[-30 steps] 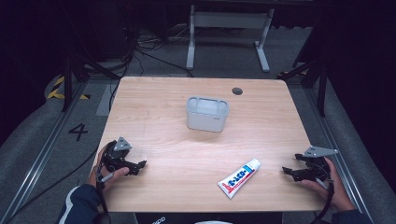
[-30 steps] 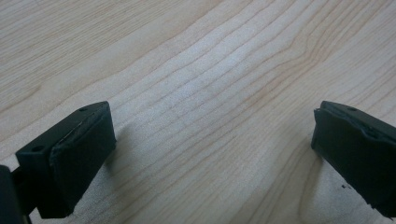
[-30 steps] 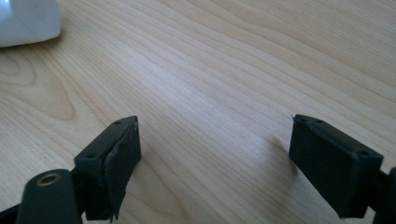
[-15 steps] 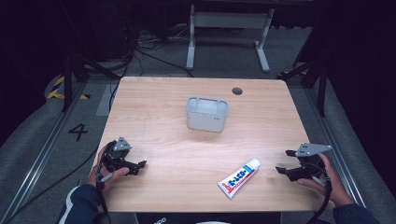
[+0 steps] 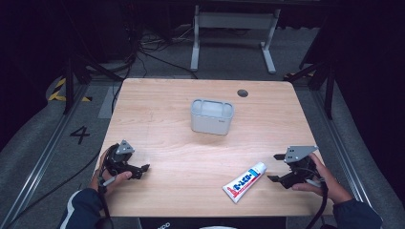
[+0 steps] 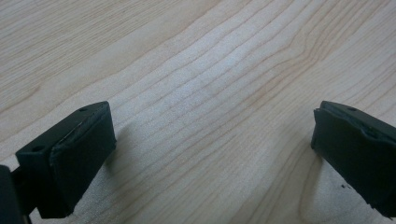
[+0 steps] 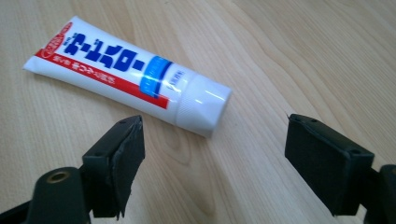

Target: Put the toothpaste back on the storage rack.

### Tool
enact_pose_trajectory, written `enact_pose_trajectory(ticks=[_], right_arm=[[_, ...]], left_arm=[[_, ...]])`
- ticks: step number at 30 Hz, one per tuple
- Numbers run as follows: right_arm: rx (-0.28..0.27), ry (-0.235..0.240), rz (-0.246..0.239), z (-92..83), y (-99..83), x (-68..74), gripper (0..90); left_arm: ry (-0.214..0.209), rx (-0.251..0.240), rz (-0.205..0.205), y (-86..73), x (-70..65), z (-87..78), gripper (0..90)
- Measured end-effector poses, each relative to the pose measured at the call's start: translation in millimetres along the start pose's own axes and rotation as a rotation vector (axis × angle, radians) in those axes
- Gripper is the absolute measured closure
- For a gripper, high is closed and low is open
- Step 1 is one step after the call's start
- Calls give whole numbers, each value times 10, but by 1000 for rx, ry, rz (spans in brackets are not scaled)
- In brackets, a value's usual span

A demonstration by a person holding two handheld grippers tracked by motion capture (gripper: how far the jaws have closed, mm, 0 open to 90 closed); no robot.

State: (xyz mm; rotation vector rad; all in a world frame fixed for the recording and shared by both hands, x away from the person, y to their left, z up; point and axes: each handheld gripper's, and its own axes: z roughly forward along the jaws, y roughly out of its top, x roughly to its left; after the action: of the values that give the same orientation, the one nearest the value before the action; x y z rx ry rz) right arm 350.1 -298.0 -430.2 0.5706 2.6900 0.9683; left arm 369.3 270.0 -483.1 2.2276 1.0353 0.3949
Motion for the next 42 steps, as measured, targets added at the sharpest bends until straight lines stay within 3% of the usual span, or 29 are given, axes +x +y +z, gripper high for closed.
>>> enact_pose_trajectory(ticks=[7,15,28,31,37,42], right_arm=[[37,46,-83,112,189,86,210],[85,104,-144,283,342,161,216],[153,173,-249,514,508,286,216],[200,180,-301,588,562,342,220],[226,219,-342,639,626,407,235],[260,251,-408,701,683,496,236]], left_arm=[[1,0,-2,-1,-1,0,2],[1,0,-1,-1,-1,0,2],[-8,0,-11,-6,-7,-1,2],[-8,1,-11,-6,-7,-2,2],[-10,1,-8,-8,-4,-3,2],[-13,1,-6,-9,-4,-3,2]])
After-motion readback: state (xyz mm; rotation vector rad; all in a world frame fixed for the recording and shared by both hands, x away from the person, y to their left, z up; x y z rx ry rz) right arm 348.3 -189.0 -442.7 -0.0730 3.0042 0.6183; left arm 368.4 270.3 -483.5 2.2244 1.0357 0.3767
